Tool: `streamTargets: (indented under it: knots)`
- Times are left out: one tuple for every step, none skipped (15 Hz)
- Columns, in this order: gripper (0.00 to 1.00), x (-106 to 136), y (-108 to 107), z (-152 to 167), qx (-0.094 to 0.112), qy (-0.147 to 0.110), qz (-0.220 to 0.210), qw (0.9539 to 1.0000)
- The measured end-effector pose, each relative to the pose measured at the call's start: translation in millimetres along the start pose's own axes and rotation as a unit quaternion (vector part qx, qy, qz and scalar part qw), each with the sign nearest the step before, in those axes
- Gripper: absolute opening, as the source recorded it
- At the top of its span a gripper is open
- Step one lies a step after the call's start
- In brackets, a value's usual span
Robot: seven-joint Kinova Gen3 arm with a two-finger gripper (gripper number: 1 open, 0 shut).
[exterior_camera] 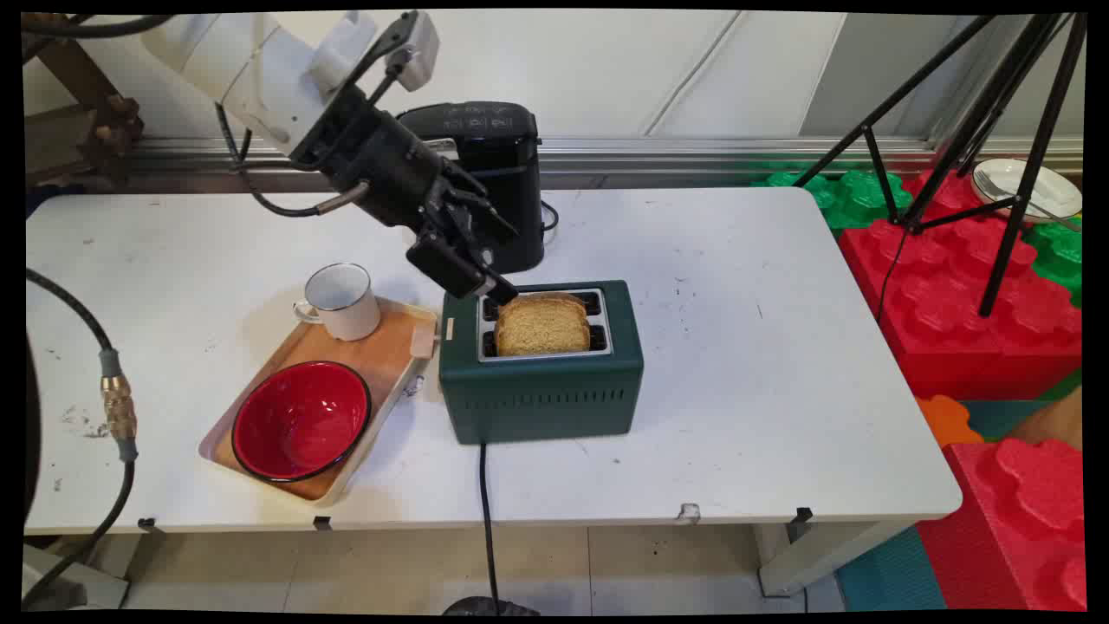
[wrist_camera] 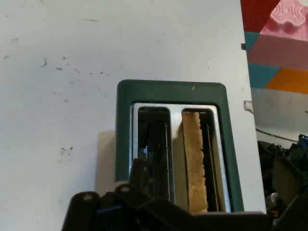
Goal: Press the toaster switch
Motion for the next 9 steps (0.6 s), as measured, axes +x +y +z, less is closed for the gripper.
streamTargets:
  knots:
    - [1.0,-3,0,-3,0.003,0.005,-0.001,1.0]
    - [1.0,-7,0,-5,0.004,0.009,-0.002,0.9999]
    - [1.0,-10,1,-8,0.006,0.014,-0.003,0.9999]
    - [1.0,-12,1,-11,0.008,0.018,-0.004,0.9998]
    - [1.0,-14,1,-13,0.011,0.021,-0.005,0.9997]
    - [1.0,-18,2,-18,0.014,0.026,-0.006,0.9996]
    - [1.0,-21,2,-21,0.016,0.03,-0.006,0.9994]
    - [1.0,-24,3,-26,0.019,0.035,-0.006,0.9992]
    - [1.0,-27,3,-30,0.022,0.039,-0.007,0.999]
